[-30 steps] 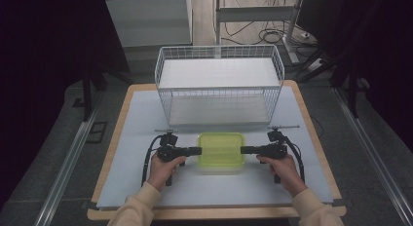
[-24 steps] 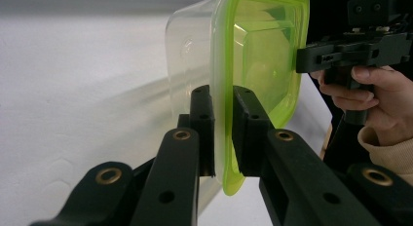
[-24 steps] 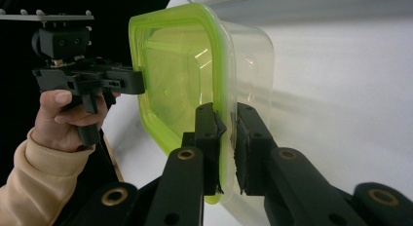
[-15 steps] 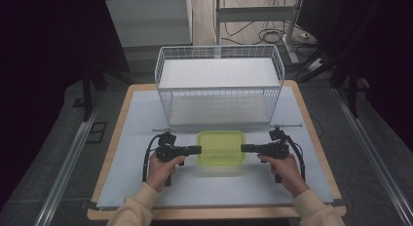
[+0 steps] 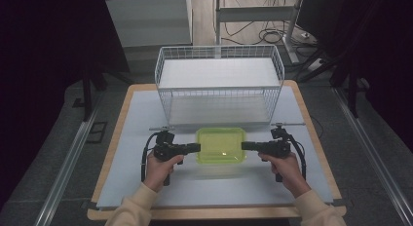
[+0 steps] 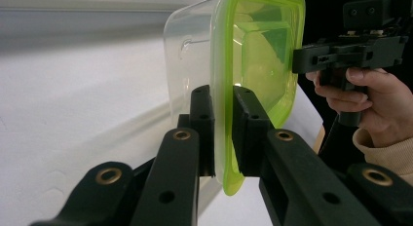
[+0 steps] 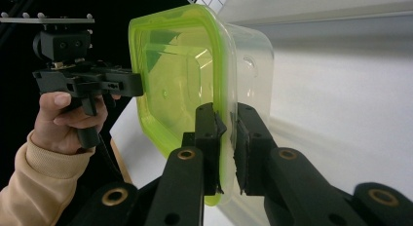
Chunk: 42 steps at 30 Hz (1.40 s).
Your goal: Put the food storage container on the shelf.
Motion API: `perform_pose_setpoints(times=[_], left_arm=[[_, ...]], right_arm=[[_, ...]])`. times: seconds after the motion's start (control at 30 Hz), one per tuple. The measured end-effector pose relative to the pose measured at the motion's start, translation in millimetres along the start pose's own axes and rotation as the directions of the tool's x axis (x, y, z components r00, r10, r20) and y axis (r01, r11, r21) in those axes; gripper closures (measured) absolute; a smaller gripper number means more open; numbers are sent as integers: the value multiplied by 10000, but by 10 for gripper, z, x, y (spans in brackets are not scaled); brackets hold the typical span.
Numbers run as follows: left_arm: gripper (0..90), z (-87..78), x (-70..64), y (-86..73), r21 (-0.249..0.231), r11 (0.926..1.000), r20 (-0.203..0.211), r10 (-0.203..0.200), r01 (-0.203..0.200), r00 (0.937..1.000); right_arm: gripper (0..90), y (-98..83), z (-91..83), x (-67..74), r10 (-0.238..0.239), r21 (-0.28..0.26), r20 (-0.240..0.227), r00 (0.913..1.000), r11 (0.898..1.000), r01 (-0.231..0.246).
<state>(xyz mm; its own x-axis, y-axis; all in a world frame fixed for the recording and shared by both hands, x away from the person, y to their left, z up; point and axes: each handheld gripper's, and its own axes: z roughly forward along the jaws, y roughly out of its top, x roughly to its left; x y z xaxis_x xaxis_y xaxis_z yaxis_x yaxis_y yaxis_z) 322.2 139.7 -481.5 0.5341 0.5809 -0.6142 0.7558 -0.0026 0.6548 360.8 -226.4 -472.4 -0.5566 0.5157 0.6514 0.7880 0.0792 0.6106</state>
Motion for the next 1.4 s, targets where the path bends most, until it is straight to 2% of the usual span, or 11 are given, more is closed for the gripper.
perform_pose_setpoints(times=[0.4, 0.63, 0.9, 1.13, 1.4], left_arm=[[808, -27, -11, 11, -63, 10000, 38, -26, 26, 10000], [807, -59, -63, 31, -221, 9998, 46, 25, -24, 10000], [807, -135, -130, 168, -345, 9994, 26, 51, -51, 10000], [808, -200, -220, 326, -419, 9988, -38, 247, -248, 9997], [808, -245, -256, 447, -569, 9980, 52, 267, -264, 9996]], right_arm=[[816, 15, -11, 41, -159, -121, 29, 9999, 9998, 160], [816, 35, -45, 91, -289, -227, 54, 9996, 9993, 290], [817, 168, -89, 187, -466, -342, 64, 9989, 9983, 468], [817, 286, -152, 282, -562, -582, 53, 9984, 9967, 564], [817, 417, -201, 378, -787, -700, 204, 9967, 9943, 799]])
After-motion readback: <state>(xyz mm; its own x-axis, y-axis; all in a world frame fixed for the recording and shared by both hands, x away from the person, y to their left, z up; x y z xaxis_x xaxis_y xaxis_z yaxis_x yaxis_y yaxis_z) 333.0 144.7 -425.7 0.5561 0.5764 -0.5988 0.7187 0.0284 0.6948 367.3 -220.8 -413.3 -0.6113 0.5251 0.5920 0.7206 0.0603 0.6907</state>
